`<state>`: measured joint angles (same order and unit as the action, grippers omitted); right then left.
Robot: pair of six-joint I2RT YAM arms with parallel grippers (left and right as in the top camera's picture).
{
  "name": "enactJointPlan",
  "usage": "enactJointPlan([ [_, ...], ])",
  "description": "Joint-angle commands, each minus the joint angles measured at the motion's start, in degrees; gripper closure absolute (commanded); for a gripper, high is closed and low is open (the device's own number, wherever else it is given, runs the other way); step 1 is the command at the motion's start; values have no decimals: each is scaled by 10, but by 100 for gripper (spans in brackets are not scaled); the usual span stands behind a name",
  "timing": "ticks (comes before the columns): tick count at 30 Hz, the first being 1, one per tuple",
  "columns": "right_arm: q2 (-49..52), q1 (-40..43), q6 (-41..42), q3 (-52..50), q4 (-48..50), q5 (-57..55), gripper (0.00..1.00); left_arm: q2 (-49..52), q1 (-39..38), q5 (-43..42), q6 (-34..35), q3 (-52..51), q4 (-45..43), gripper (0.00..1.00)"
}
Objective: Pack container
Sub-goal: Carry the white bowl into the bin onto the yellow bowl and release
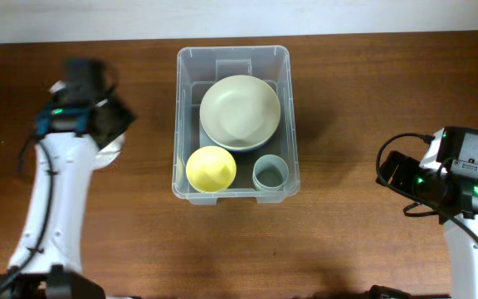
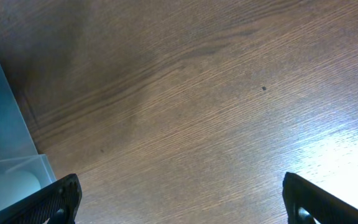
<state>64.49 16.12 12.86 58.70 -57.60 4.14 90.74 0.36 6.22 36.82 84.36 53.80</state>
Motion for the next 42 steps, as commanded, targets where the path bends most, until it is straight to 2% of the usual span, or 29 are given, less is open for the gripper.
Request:
enactJointPlan([
  [1,-1,5,-4,-2,0,-3,1,-17,-132,11,-57,61,2,100],
  [6,-1,5,-4,-2,1,-3,1,-11,-258,11,-130,63,-22,99],
  [9,-1,5,-4,-2,1,-3,1,5,-305,11,-136,63,-11,100],
  [13,-1,5,-4,-2,4,-3,1,51,-326,2,-135,63,32,99],
  [19,-1,5,-4,-2,4,-3,1,116,-326,-81,-135,63,70,99],
  [20,-1,5,-4,-2,4,-3,1,124,-326,-82,-136,63,75,96],
  [23,-1,5,-4,-2,4,-3,1,139,-326,-82,-136,63,82,64],
  [26,-1,5,-4,-2,4,-3,1,139,-326,-74,-136,65,75,44],
  [32,-1,5,-4,-2,3,-3,1,127,-322,24,-136,117,98,42],
  [37,-1,5,-4,-2,1,-3,1,85,-267,102,-136,179,110,41],
  [40,-1,5,-4,-2,2,-3,1,62,-217,108,-136,186,107,30],
  [42,-1,2,-3,-2,9,6,1,56,-173,107,-136,186,109,8],
])
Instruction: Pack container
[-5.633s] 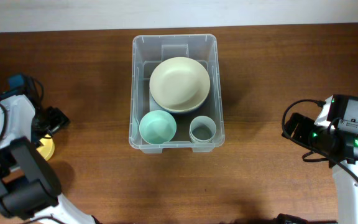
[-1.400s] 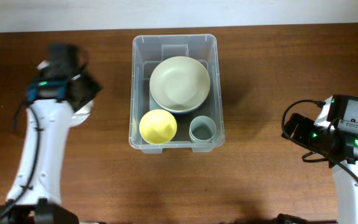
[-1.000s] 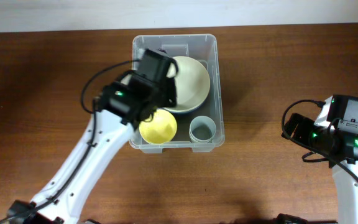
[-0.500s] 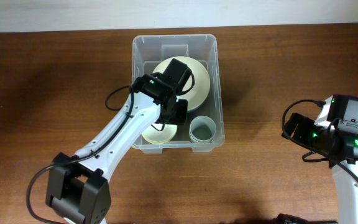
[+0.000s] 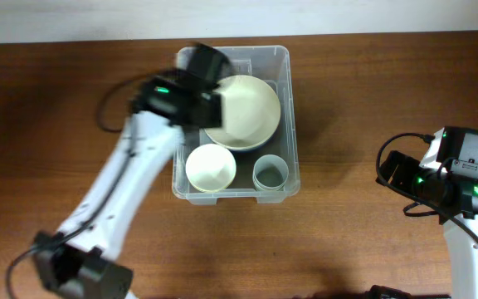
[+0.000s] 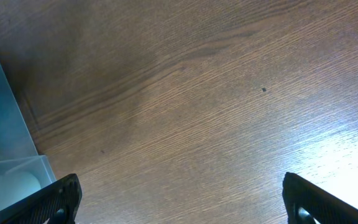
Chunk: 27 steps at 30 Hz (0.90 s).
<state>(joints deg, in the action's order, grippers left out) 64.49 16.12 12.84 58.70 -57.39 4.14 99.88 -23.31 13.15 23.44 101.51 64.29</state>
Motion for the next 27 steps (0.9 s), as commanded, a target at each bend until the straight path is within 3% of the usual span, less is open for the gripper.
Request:
enactJointPlan([
  [1,-1,-2,-3,-2,13,11,1,-36,80,38,-2,14,5,7],
  [6,-1,-67,-5,-2,60,-26,1,-35,170,7,-2,13,-5,7],
  [10,1,-144,-5,-2,156,-86,1,-35,236,-44,-2,13,-41,7],
  [13,10,-166,-5,-2,215,-96,1,-35,258,-52,-2,13,-43,1],
  [19,22,-168,-5,-2,266,-115,1,-35,287,-52,-2,13,-26,1],
  [27,11,-168,-40,-2,256,-117,1,-35,288,-53,-14,13,-11,1],
])
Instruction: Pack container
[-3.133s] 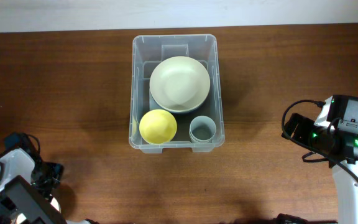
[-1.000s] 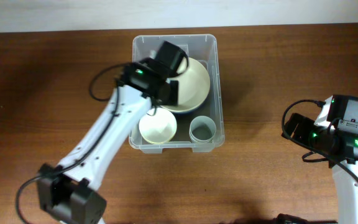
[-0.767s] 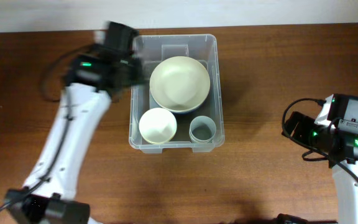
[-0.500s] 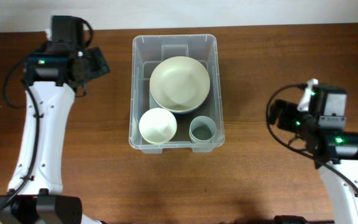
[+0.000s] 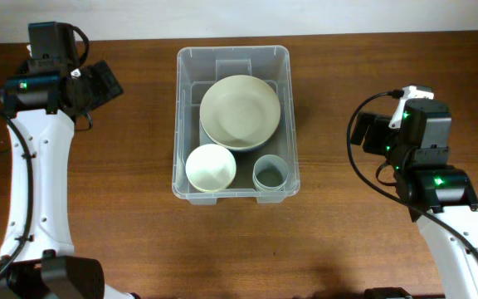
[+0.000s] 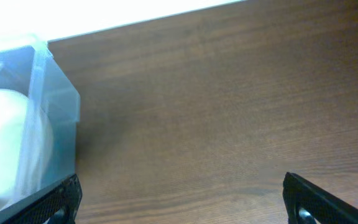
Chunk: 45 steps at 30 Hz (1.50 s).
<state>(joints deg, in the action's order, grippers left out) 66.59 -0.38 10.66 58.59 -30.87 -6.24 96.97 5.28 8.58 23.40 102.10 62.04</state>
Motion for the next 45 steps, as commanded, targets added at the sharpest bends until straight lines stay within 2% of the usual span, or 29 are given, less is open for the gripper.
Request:
enactJointPlan([
  [1,-17,-3,-18,-1,-17,-13,1,-6,2,-7,-30,7,19,1],
  [6,-69,-3,-16,-1,-55,-14,1,-22,1,-9,-66,-9,40,0],
  [13,-193,-4,8,-46,-82,-25,1,-129,-7,-16,-68,-164,-47,0],
  [17,-308,-4,33,-129,-84,-26,1,-275,-8,-54,-84,-341,-148,0],
  [18,-358,-4,34,-167,-89,-26,1,-346,-12,-54,-90,-408,-178,0],
  [24,-484,-4,49,-241,-132,-26,1,-543,-16,-54,-89,-547,-201,0],
  [31,-508,-4,49,-247,-142,-26,1,-633,-16,-52,-89,-569,-163,0],
  [45,-508,-4,49,-247,-163,-24,1,-635,-16,-52,-89,-569,-157,0],
])
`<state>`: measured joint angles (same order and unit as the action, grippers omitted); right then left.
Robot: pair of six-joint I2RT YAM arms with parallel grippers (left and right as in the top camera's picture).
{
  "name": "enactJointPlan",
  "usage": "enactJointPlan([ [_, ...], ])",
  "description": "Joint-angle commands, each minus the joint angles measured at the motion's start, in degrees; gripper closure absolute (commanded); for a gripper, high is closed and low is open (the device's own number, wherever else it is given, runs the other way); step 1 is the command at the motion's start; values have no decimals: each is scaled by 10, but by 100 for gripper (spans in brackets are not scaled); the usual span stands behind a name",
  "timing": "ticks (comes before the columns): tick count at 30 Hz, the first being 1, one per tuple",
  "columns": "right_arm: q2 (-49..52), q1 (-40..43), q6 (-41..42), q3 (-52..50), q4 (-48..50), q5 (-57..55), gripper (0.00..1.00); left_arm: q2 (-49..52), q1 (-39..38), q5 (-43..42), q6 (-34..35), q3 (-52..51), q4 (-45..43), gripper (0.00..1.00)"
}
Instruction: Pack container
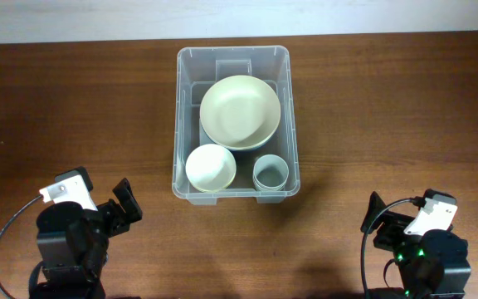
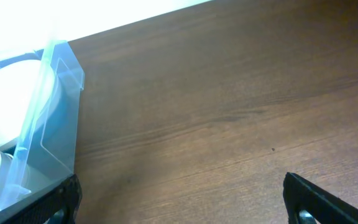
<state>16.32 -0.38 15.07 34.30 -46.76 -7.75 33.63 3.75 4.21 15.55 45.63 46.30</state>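
Observation:
A clear plastic container (image 1: 232,53) stands mid-table. Inside it are a large pale green bowl (image 1: 240,111), a small white bowl (image 1: 211,167) and a small grey cup (image 1: 270,174). My left gripper (image 1: 127,203) is folded back by the front left edge of the table; its fingers look spread and hold nothing. My right gripper (image 2: 182,194) is pulled back at the front right. It is open over bare wood, with one dark fingertip in each lower corner of the wrist view. The container's corner (image 2: 48,118) shows at that view's left.
Brown wooden table (image 1: 372,108) surrounds the container on all sides. A pale wall strip runs along the table's far edge (image 1: 239,21). Both arm bases sit at the front corners.
Both arms have drawn back from beside the container to the front corners of the table. The container's contents have not changed. The right gripper is still open.
First a yellow bowl lay in the container's front left, with my left arm out to the left. Then my left arm reached over the container and a white bowl showed where the yellow one had been. The arm was then back at the left rear, and now both arms are folded at the front.

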Motion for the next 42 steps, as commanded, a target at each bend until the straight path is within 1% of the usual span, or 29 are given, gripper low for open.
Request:
enactJointPlan([
  [1,-5,-4,5,-4,-6,-9,1,-2,-1,-8,-11,-4,1,0],
  [11,-5,-4,4,-4,-15,-9,1,-2,-1,-8,-11,-4,1,0],
  [14,-16,-4,2,-10,-3,10,1,-2,-1,-8,-11,-4,1,0],
  [16,-29,-4,-24,-26,30,29,1,-2,-1,-8,-11,-4,1,0],
  [19,-53,-4,-64,-73,107,45,1,-2,-1,-8,-11,-4,1,0],
  [22,-88,-4,-67,-135,181,47,1,-2,-1,-8,-11,-4,1,0],
  [23,-115,-4,-67,-180,235,59,1,-2,-1,-8,-11,-4,1,0],
  [26,-156,-4,-67,-242,311,74,1,-2,-1,-8,-11,-4,1,0],
  [28,-161,-4,-67,-270,360,78,1,-2,-1,-8,-11,-4,1,0],
  [32,-161,-3,-68,-302,423,70,1,-2,-1,-8,-11,-4,1,0],
  [35,-161,-3,-111,-332,482,70,1,-2,-1,-8,-11,-4,1,0],
  [36,-161,-3,-122,-341,496,70,1,-2,-1,-8,-11,-4,1,0],
  [39,-161,-3,-154,-340,490,69,1,-2,-1,-8,-11,-4,1,0],
  [42,-161,-3,-153,-340,467,79,1,-2,-1,-8,-11,-4,1,0],
])
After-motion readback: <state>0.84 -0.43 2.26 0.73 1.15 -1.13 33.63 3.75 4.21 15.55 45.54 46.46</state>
